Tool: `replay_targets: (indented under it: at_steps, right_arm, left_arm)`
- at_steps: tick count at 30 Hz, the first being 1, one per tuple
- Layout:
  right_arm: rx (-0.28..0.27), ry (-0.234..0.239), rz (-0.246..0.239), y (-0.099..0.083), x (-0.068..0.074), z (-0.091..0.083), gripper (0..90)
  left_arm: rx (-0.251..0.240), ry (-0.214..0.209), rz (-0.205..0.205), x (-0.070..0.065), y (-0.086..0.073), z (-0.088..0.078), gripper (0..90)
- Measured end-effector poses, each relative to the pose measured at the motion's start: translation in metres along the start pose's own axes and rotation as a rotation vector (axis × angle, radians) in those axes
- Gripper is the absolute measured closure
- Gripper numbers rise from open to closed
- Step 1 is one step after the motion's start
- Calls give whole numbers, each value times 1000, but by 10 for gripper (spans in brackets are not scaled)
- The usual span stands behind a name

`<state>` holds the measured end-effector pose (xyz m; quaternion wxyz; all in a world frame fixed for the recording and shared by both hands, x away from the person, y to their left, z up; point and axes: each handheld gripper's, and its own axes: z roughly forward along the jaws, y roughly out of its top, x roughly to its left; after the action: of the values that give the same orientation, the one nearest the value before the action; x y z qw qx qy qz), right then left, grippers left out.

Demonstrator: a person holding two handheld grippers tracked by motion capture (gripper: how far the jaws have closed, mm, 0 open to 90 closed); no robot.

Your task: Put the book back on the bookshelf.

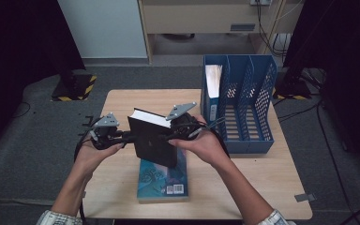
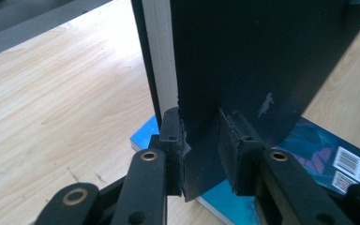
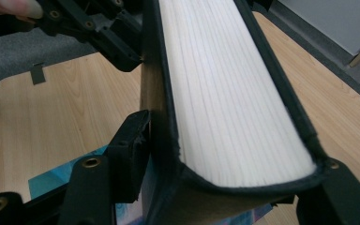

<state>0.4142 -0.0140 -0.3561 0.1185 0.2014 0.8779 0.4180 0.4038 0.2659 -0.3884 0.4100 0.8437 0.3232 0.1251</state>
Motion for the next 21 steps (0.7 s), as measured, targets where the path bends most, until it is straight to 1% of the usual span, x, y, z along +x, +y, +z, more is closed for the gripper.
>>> replay_targets:
  at_steps: [5,8,9,11,17,21]
  right_arm:
    - [-1,-5,11,4,7,-2,483]
    - [-1,-26,11,5,12,-1,484]
    - [-6,-29,23,5,12,-1,484]
    - [-13,-25,35,3,12,-1,486]
    - [-32,-42,76,3,14,2,485]
    - [-27,-31,73,5,15,4,490]
  left_arm:
    - [10,13,2,7,6,6,694]
    - [13,14,-3,9,8,8,690]
    - [11,15,0,9,7,8,689]
    - [6,13,-9,9,6,8,688]
    - [-11,9,-21,9,2,7,681]
    - [-34,22,-42,9,-5,4,629]
